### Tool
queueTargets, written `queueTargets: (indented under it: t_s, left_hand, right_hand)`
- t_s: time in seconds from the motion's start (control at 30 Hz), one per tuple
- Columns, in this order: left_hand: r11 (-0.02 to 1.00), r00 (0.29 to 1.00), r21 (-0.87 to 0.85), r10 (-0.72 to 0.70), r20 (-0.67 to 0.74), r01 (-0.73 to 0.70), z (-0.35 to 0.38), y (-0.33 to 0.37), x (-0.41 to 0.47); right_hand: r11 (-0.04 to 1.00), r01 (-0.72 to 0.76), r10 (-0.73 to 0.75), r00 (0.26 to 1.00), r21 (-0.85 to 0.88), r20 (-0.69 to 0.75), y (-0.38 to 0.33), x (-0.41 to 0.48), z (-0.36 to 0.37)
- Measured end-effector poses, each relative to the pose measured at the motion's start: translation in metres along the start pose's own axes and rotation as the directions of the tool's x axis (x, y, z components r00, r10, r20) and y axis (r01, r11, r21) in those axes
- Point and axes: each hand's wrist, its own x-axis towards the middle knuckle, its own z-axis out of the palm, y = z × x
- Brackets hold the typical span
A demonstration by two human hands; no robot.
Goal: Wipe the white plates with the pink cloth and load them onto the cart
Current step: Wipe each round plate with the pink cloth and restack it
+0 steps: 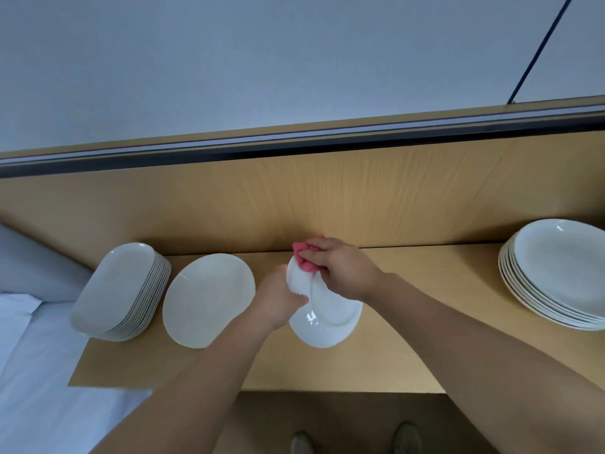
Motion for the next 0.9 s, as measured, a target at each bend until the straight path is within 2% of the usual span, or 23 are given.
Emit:
queueTargets:
  t_s: [0.13, 0.23, 0.57, 0.7, 0.8, 0.9]
  left_hand:
    - [1.000, 1.000, -0.011, -0.011, -0.002, 0.011, -0.001, -0.013, 0.005]
    - [0.998, 0.999, -0.041, -0.039, 0.006, 0.040, -0.001, -0.023, 0.008]
    - [0.999, 1.000, -0.033, -0.016, -0.023, 0.015, -0.003, -0.033, 0.008]
    - [0.992, 0.996, -0.094, -0.081, -0.025, 0.079, -0.001, -0.043, 0.008]
    - [0.980, 0.989, -0.136, -0.146, 0.001, 0.145, -0.002, -0.052, 0.007]
    - [0.976, 0.985, -0.131, -0.169, 0.041, 0.173, -0.003, -0.054, 0.008]
  right_hand:
    - [0.999, 0.020, -0.016, 0.996, -0.044, 0.083, 0.010, 0.010, 0.017]
    - [1.000, -0.002, 0.001, 0.999, 0.026, 0.052, 0.013, 0.015, 0.017]
    - [0.947, -0.291, 0.284, 0.956, 0.138, 0.068, 0.041, 0.008, 0.015]
    - [0.897, -0.411, 0.409, 0.911, 0.165, 0.050, 0.049, -0.012, 0.020]
    - [0.816, -0.538, 0.526, 0.843, 0.211, 0.112, 0.050, -0.034, 0.028]
    - [0.827, -0.525, 0.516, 0.851, 0.201, 0.100, 0.053, -0.039, 0.032]
